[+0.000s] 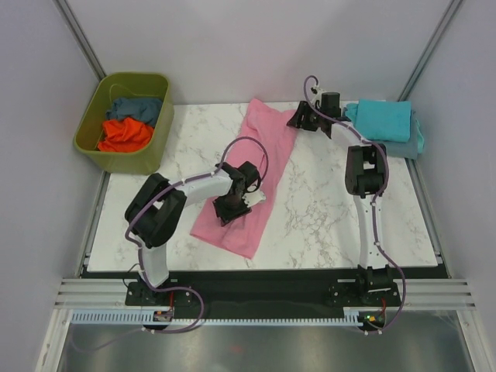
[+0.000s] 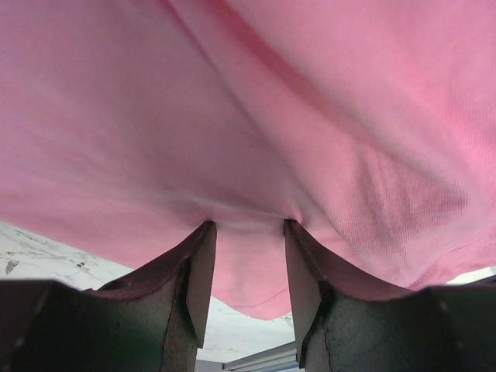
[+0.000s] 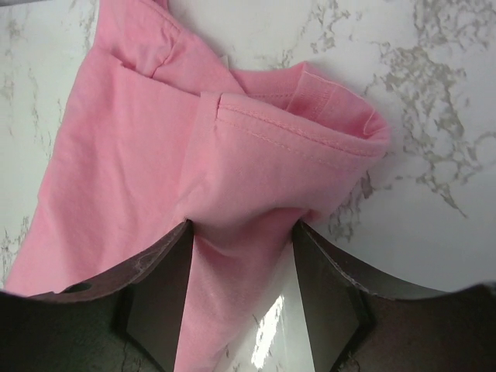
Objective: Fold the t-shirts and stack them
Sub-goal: Fold the tshirt
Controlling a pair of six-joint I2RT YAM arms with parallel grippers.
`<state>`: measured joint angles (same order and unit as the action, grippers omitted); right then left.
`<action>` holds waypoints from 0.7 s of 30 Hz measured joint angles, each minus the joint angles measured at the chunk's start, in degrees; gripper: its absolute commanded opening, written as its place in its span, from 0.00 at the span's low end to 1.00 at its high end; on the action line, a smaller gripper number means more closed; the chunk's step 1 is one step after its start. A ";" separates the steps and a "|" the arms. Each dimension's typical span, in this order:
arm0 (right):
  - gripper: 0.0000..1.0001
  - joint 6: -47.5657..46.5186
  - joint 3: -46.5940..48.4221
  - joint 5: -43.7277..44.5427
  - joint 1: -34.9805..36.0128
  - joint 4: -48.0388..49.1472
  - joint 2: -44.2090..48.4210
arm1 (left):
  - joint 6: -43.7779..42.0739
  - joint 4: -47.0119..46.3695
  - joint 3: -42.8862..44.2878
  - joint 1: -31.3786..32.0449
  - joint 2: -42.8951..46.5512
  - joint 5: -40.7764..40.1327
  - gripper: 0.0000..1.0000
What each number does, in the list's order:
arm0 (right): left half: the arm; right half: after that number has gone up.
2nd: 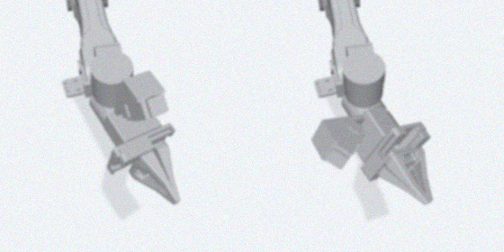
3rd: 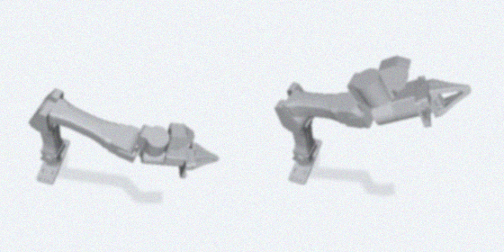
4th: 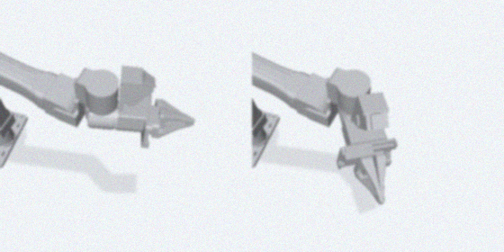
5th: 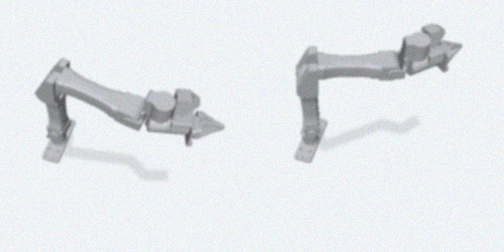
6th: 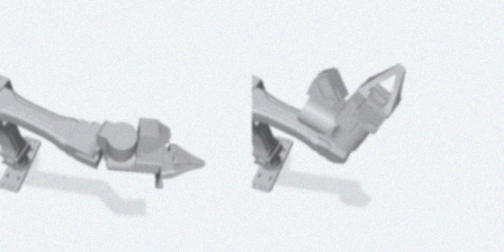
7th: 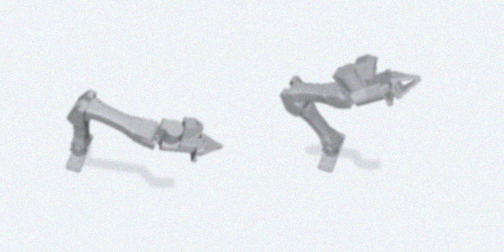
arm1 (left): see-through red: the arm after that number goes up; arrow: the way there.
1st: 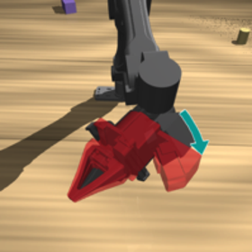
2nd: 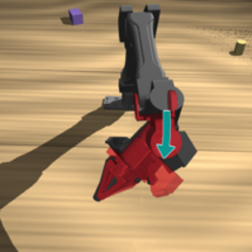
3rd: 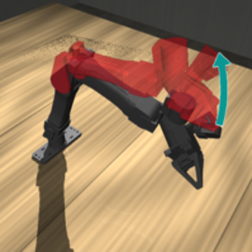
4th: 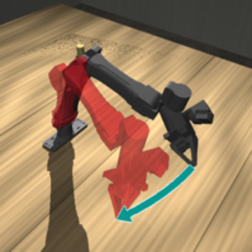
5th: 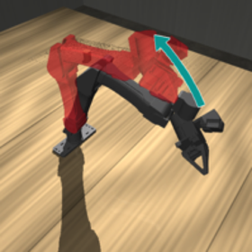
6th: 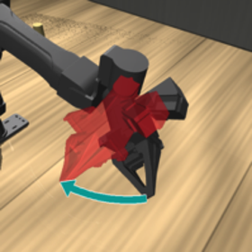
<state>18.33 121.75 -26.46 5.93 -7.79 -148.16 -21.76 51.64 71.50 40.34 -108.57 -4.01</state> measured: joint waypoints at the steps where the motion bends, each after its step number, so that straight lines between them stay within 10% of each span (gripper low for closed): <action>1: 0.64 0.37 0.66 0.00 0.22 0.55 -0.61 | 0.00 0.02 0.00 0.87 -0.04 0.00 0.49; 21: 0.67 7.39 9.18 -0.28 1.84 9.51 -8.33 | 3.74 4.74 9.40 13.64 -6.95 2.97 0.42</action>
<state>25.71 130.93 -26.74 7.77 1.72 -156.48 -18.02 56.38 80.90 53.98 -115.52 -1.04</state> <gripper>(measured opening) 0.663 0.428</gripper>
